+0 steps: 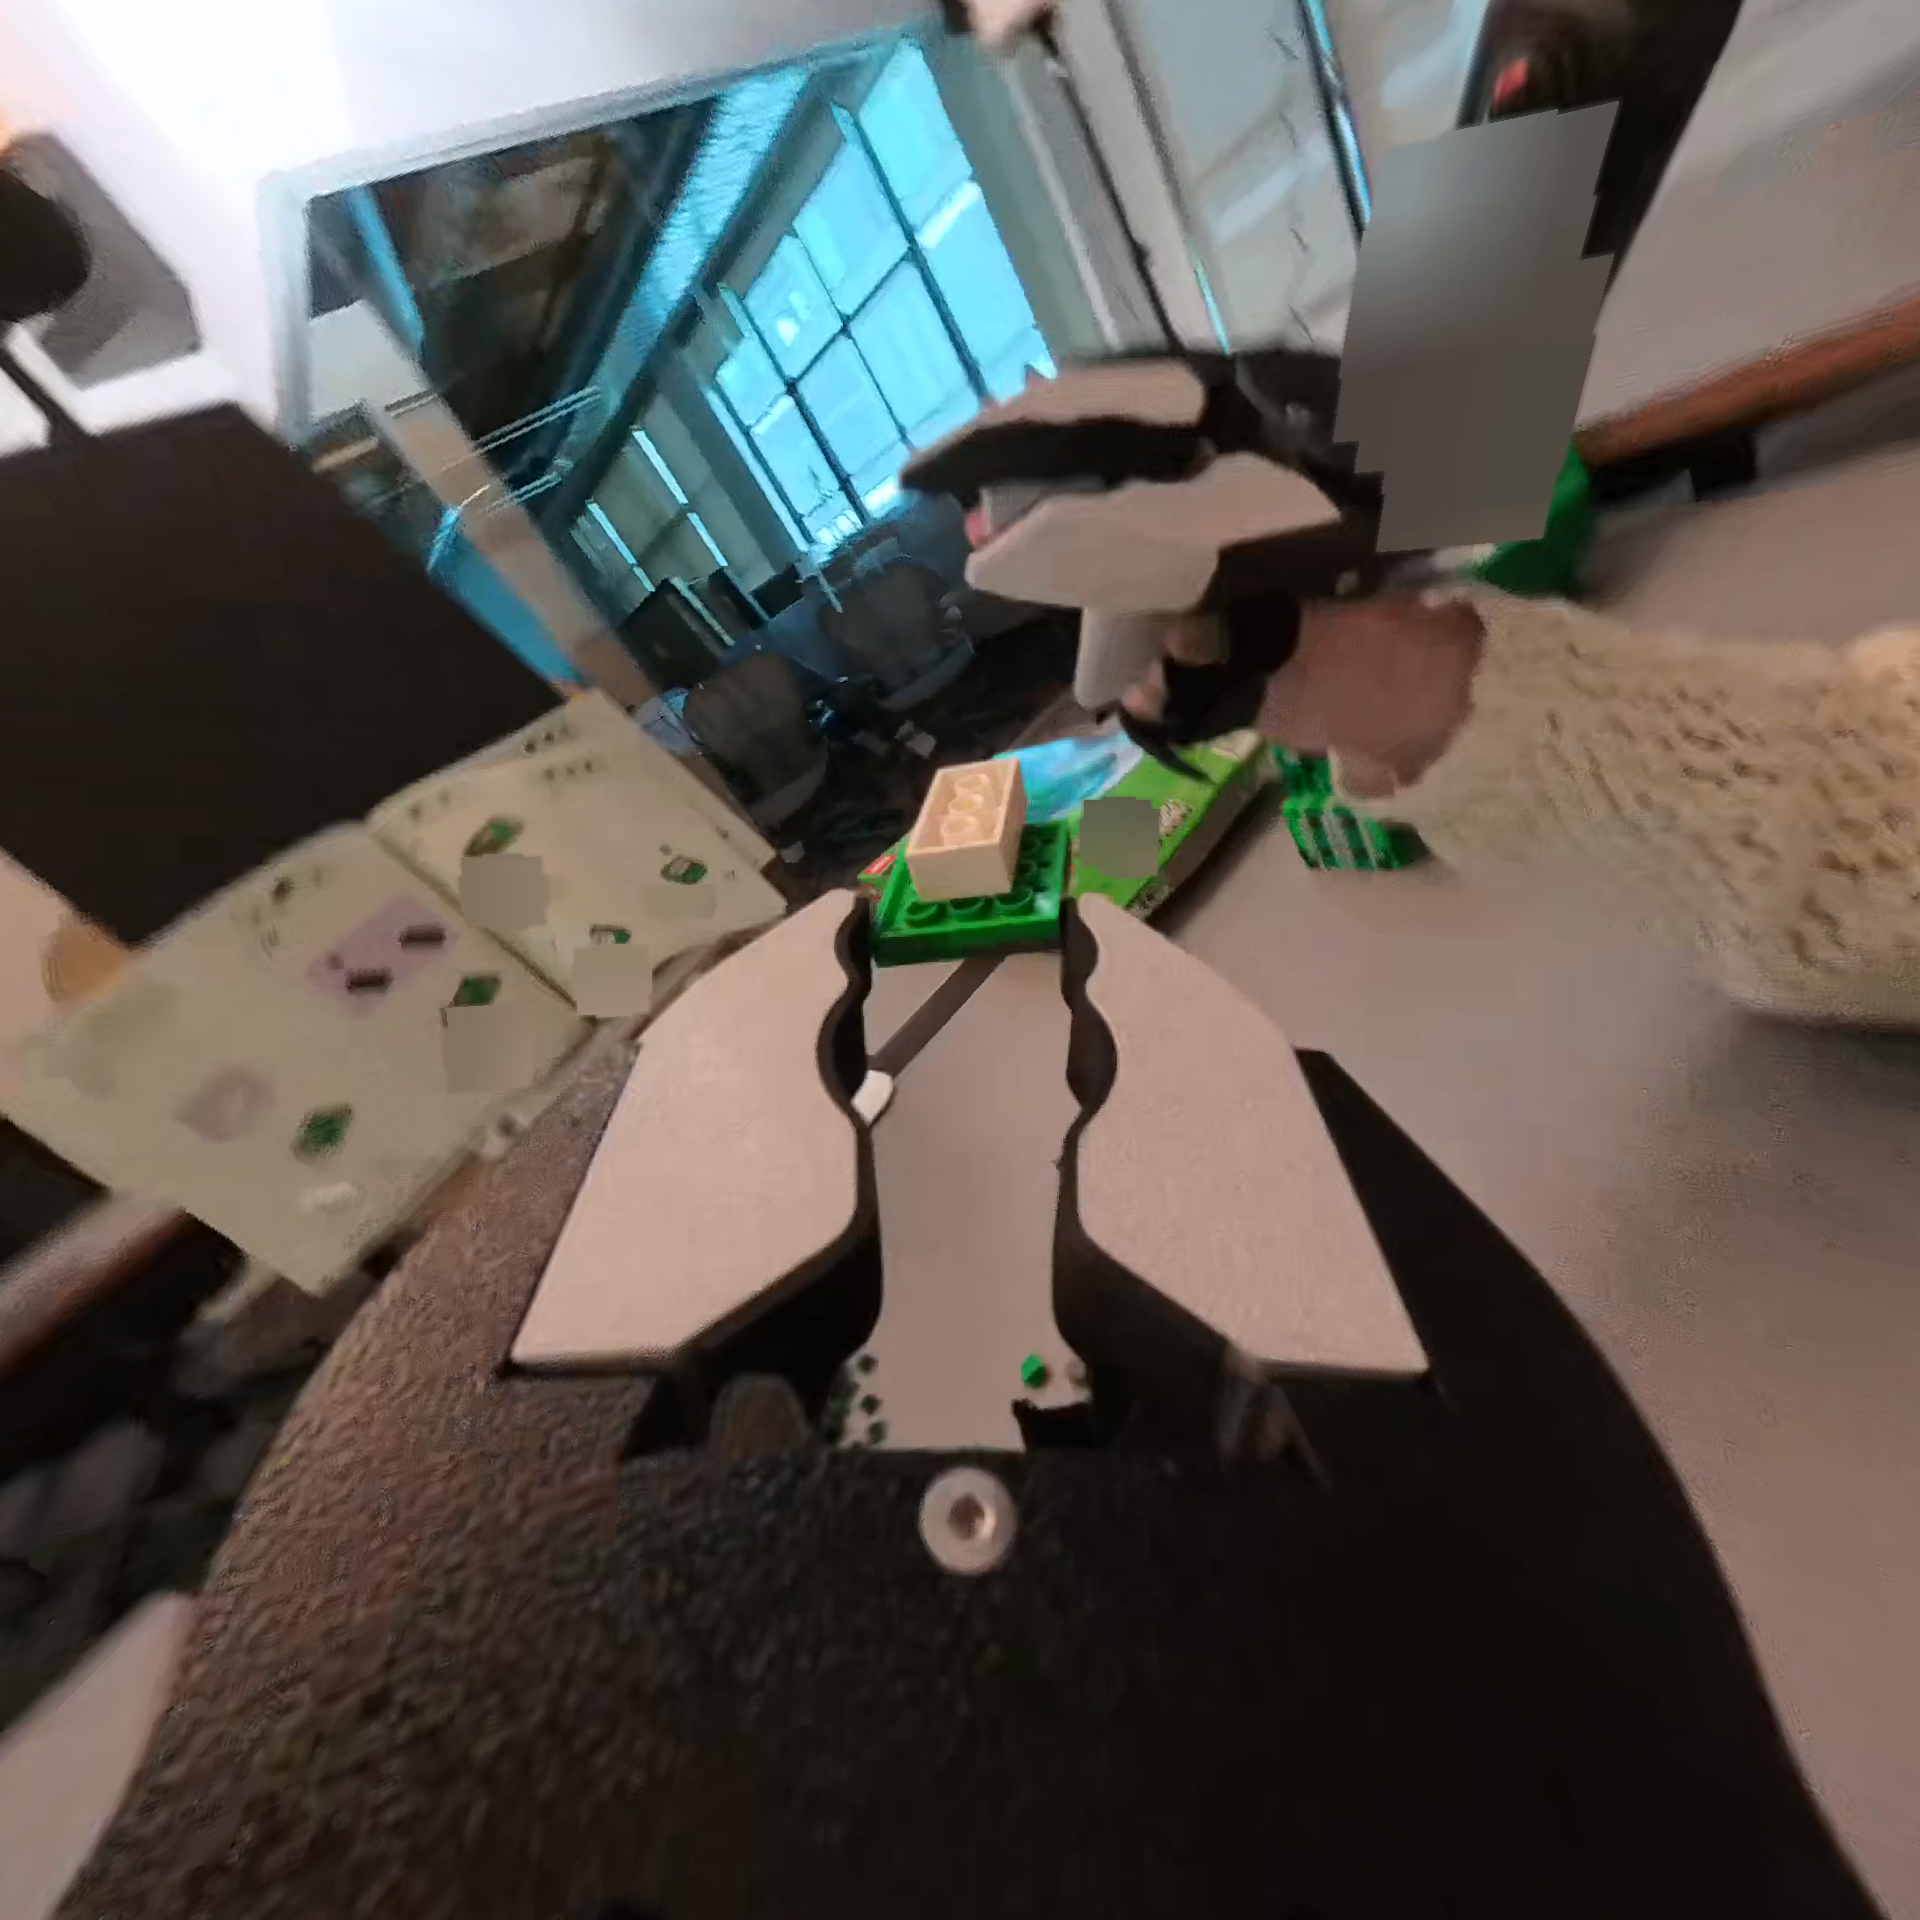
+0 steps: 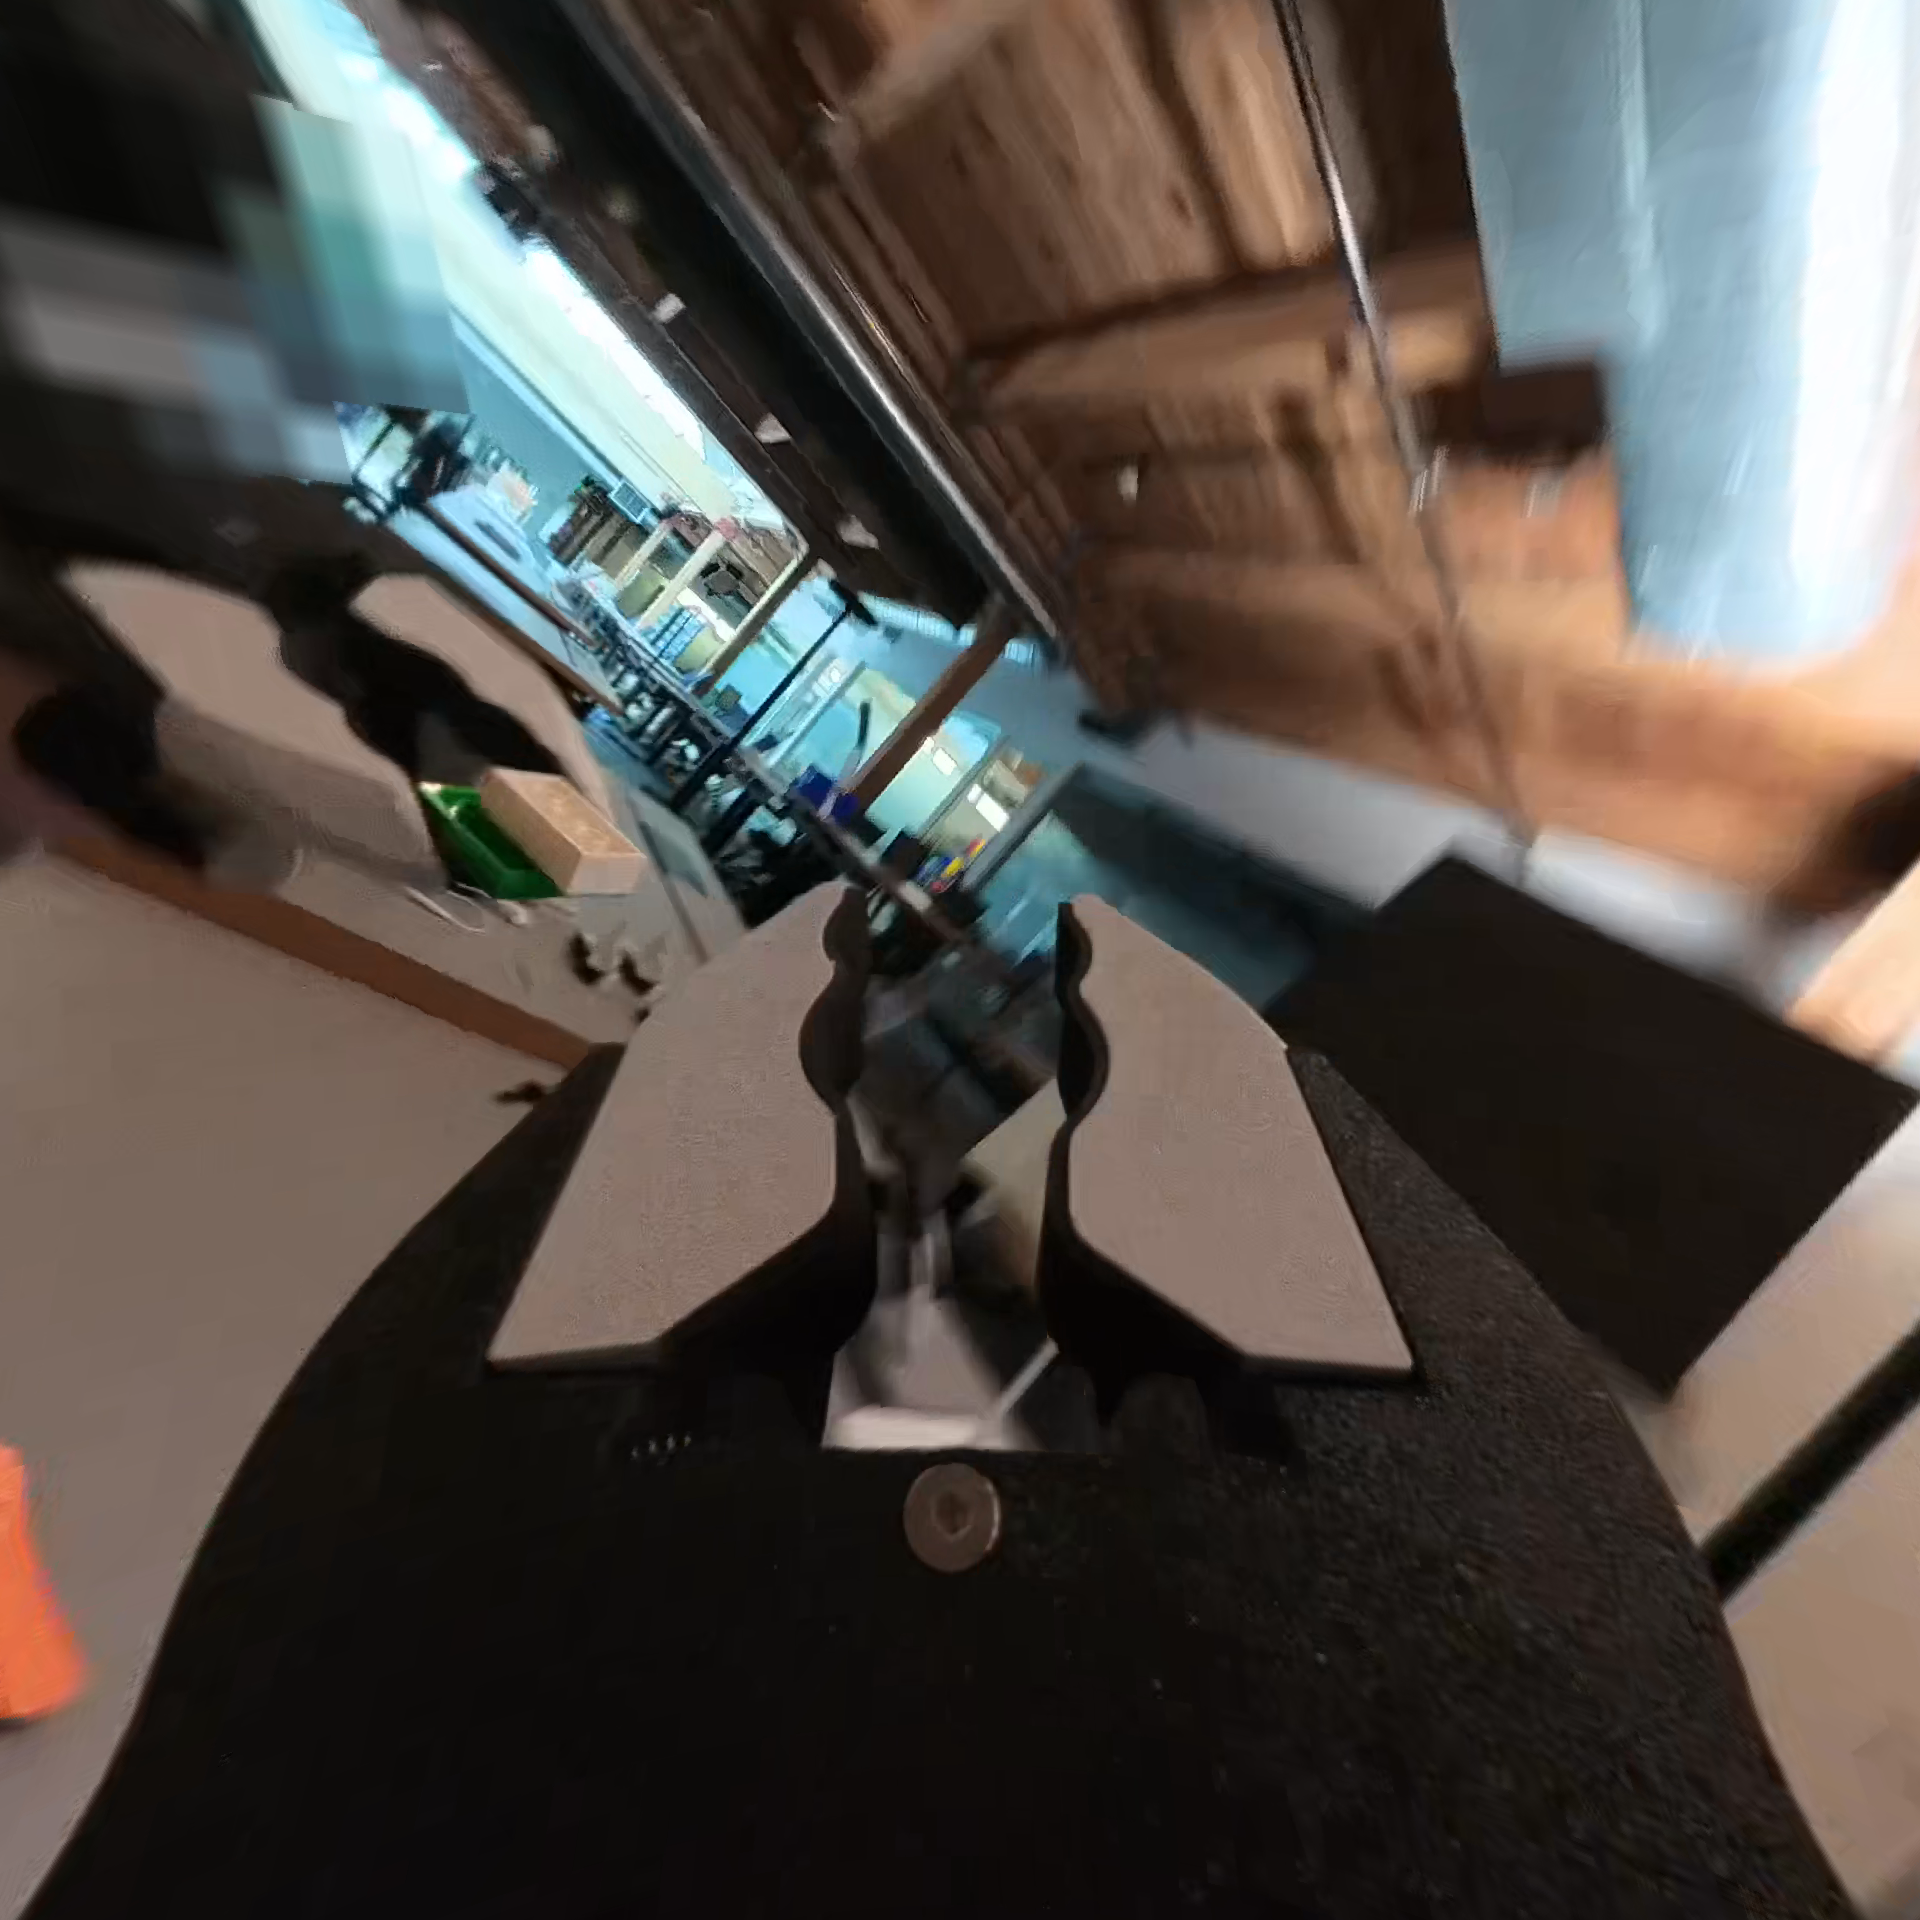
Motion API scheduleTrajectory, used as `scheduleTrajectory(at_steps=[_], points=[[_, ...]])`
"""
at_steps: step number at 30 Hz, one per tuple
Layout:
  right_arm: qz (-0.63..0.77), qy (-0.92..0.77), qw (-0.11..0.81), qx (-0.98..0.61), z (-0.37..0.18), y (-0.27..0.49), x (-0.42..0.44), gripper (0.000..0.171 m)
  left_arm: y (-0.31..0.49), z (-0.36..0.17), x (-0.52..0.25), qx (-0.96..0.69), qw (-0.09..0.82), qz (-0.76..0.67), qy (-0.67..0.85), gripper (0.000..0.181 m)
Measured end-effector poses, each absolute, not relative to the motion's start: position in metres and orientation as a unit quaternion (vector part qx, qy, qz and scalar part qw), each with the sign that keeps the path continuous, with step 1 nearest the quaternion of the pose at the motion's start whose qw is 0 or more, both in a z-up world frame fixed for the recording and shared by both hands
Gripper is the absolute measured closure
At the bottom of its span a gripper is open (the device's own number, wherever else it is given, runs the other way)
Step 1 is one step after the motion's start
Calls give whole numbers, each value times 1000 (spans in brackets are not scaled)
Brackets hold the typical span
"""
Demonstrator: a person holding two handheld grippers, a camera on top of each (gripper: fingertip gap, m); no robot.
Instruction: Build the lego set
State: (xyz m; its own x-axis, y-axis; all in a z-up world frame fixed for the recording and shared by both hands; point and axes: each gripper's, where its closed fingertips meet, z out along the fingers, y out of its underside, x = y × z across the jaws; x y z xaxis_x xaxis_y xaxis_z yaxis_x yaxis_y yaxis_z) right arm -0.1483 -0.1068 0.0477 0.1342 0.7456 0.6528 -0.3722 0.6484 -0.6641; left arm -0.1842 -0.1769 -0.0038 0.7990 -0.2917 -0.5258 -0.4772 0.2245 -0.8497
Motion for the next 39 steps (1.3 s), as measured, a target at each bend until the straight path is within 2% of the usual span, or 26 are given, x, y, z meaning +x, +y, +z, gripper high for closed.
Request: scheduleTrajectory(at_steps=[4,7,10,15,21,28,39], points=[[459,-490,645,-366,-40,-52,-192,135,-135,-62,-223,-639,745,-27,189,147],[410,-460,651,-443,-103,-29,-194,137,-108,-111,-248,-668,719,48,184,146],[387,-418,656,-494,-134,-16,-179,142,-98,-138,-259,-671,707,104,196,146],[354,-377,680,-519,-141,-2,-161,142,-100,-148,-265,-670,712,92,188,146],[310,-423,695,-492,-143,-12,-174,146,-101,-157,-276,-678,705,107,177,146],[321,-417,692,-493,-144,-11,-168,149,-100,-162,-305,-697,692,158,103,146],[345,-416,686,-487,-143,-11,-169,151,-97,-163,-302,-697,694,142,115,146]])
